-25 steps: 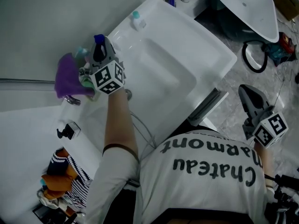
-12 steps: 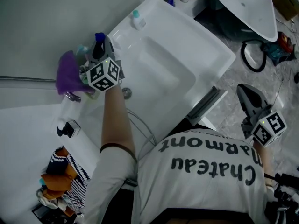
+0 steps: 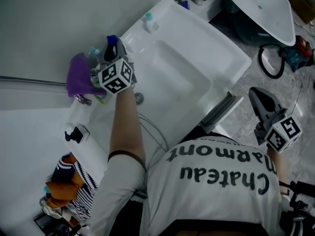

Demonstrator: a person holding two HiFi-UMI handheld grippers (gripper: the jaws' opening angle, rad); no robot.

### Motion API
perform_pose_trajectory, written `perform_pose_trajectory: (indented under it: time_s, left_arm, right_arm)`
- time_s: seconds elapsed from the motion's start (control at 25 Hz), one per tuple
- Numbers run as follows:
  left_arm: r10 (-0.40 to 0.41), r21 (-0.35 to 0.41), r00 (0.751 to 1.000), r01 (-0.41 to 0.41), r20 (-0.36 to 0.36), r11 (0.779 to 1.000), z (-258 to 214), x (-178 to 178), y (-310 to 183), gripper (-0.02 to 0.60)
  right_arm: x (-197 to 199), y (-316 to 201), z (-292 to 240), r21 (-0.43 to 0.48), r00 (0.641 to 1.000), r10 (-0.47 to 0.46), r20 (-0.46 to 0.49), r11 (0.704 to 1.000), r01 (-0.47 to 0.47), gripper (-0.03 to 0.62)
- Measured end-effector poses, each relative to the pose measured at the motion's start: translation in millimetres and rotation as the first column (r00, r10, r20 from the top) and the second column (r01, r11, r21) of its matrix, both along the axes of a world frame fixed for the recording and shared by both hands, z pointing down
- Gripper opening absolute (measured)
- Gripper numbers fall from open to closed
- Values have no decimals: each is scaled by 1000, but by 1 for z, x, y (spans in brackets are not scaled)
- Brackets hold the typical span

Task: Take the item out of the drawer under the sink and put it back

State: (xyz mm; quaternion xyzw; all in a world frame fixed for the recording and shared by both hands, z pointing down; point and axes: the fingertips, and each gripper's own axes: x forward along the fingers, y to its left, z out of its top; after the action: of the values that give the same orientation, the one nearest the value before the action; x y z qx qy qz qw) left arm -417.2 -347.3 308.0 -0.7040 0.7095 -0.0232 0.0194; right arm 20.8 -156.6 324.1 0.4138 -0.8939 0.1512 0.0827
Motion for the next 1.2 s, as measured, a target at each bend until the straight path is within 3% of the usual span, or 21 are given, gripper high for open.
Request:
perform_pose_trajectory:
  time_s: [0.36,0.6,1.2]
  left_arm:
    - [-19,-9,998,18,-61,1000,1,-2,1,103]
    - [23,-62,997,-27,-73,998,12,6,0,150]
    - [28,-74,996,-34,-85,997,8,11,7,169]
  right_arm:
    - [1,0,-1,4,1000,3,-1,1000,-3,11]
    - [-2,0,-2,0,1000,2,-3,1000,-2,11]
    - [-12,5,-4,-6,1000,-2,-5,1000,2,11]
